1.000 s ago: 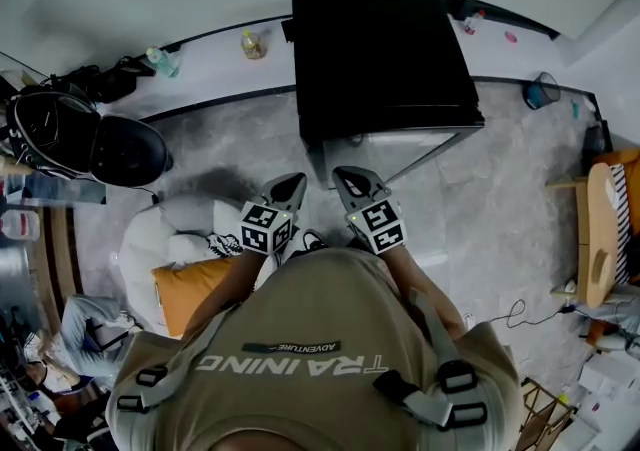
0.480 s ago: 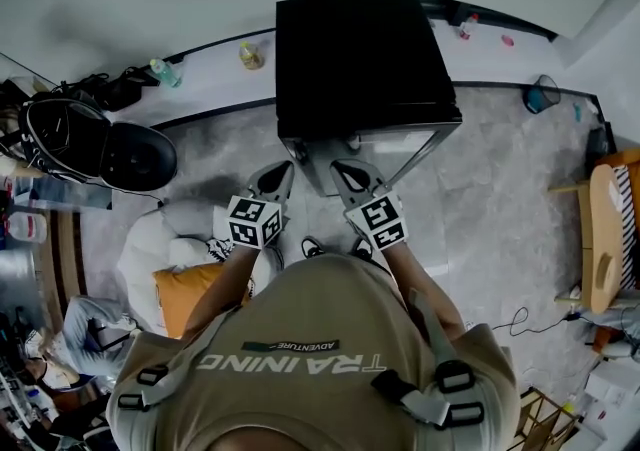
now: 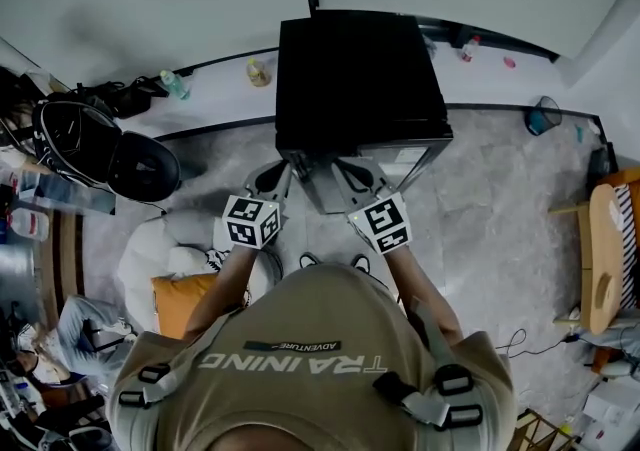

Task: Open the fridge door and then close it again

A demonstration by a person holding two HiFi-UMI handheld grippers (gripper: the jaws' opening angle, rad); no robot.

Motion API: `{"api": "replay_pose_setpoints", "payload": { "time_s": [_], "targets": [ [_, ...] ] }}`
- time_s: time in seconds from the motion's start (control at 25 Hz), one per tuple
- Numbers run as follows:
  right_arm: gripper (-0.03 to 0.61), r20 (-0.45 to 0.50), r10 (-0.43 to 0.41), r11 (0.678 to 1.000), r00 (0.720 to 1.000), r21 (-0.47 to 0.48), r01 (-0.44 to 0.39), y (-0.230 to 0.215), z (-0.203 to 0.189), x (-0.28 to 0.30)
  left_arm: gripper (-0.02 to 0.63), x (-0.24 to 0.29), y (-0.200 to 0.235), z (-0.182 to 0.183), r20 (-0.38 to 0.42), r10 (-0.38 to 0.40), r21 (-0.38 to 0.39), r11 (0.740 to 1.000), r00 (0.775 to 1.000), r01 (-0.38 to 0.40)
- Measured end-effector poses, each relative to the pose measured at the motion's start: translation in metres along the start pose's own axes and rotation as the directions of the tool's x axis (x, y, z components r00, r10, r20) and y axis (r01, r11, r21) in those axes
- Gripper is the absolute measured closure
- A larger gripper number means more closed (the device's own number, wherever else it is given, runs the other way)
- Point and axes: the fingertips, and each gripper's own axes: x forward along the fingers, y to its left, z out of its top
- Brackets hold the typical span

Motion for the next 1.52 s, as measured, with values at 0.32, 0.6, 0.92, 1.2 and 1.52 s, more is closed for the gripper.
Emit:
{"api": "replay_pose_setpoints", "payload": {
  "time_s": [0.32, 0.6, 0.92, 1.2, 1.52],
  "targets": [
    [0.583, 0.051, -0.025, 1.0, 0.998, 0.02, 0.024, -0.011, 0.022, -0.006, 0.612, -0.003, 0.006, 0.031, 0.051, 0.029, 0.044, 0.999, 0.998, -0.031],
    [0.583, 0.045, -0.034, 0.999, 0.998, 0.012, 0.034, -0.014, 0.022, -0.006, 0.612, -0.007, 0.007, 0.044, 0.096, 0.056, 0.022, 0.998, 0.994, -0.058],
    [0.583, 0.073, -0.028, 1.0, 0.997, -0.009, 0.028, 0.005, 0.03, -0.005, 0.612, -0.028, 0.009, 0.037, 0.096, 0.064, 0.006, 0.998, 0.993, -0.065],
    [0.583, 0.048, -0.031, 0.999, 0.998, -0.007, 0.031, 0.0, 0.025, -0.005, 0.612, -0.022, 0.008, 0.037, 0.097, 0.063, -0.007, 0.998, 0.993, -0.063],
    [0.583, 0.129, -0.08, 0.996, 0.988, -0.033, 0.085, 0.051, 0.052, -0.022, 0.612, -0.081, 0.009, 0.03, 0.108, 0.051, -0.015, 0.999, 0.993, -0.05]
  ]
}}
